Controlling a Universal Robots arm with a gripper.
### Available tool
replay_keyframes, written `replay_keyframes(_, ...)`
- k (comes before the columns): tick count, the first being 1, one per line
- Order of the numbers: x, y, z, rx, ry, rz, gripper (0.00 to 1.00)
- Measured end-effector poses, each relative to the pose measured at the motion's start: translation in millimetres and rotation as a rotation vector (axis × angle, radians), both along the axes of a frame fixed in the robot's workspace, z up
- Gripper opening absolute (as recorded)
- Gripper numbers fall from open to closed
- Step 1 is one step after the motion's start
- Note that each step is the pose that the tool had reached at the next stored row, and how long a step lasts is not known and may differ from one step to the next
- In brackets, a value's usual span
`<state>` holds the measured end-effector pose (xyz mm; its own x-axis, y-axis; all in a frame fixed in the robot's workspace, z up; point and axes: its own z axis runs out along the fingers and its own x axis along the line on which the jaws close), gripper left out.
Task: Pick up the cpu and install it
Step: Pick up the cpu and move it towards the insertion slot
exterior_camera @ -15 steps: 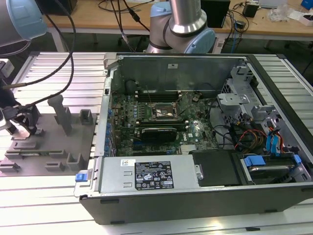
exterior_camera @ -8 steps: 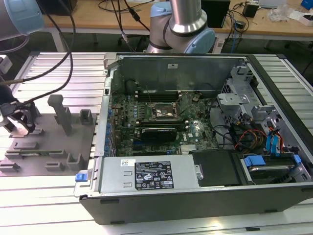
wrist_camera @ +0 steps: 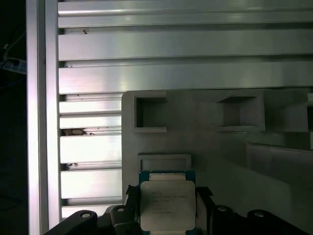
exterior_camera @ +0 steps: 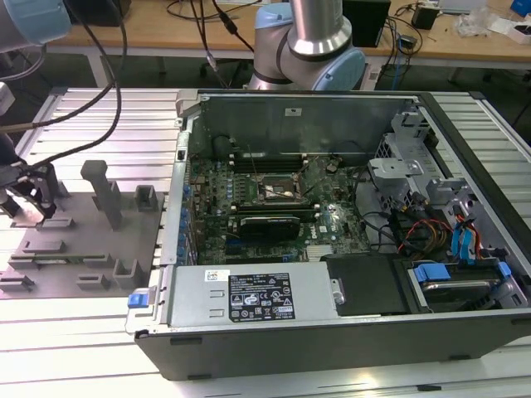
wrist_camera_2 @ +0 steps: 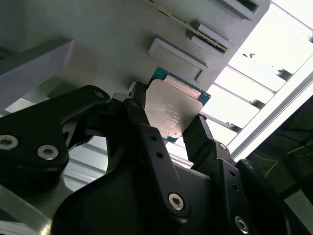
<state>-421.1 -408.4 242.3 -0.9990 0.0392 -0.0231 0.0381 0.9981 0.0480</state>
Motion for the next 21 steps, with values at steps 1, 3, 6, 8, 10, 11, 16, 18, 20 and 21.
replay_keyframes(1,0.0,0.1,1.2,0.0,0.0,0.0,0.55)
replay_keyframes(3,0.0,0.2,4.6,0.0,0.0,0.0,0.55)
replay_keyframes(6,0.0,0.4,8.3,0.0,0.0,0.0,0.55)
replay_keyframes(8,0.0,0.5,12.4,0.0,-0.0001,0.0,0.55)
replay_keyframes(10,0.0,0.6,15.3,0.0001,0.0,0.0,0.55)
replay_keyframes(11,0.0,0.6,16.3,0.0,-0.0001,0.0,0.55)
replay_keyframes(16,0.0,0.6,20.3,0.0,-0.0001,0.0,0.55)
replay_keyframes(18,0.0,0.6,21.6,0.0001,-0.0001,0.0,0.55)
replay_keyframes(20,0.0,0.6,23.3,0.0,0.0,0.0,0.55)
replay_keyframes(21,0.0,0.6,24.0,0.0,0.0,0.0,0.55)
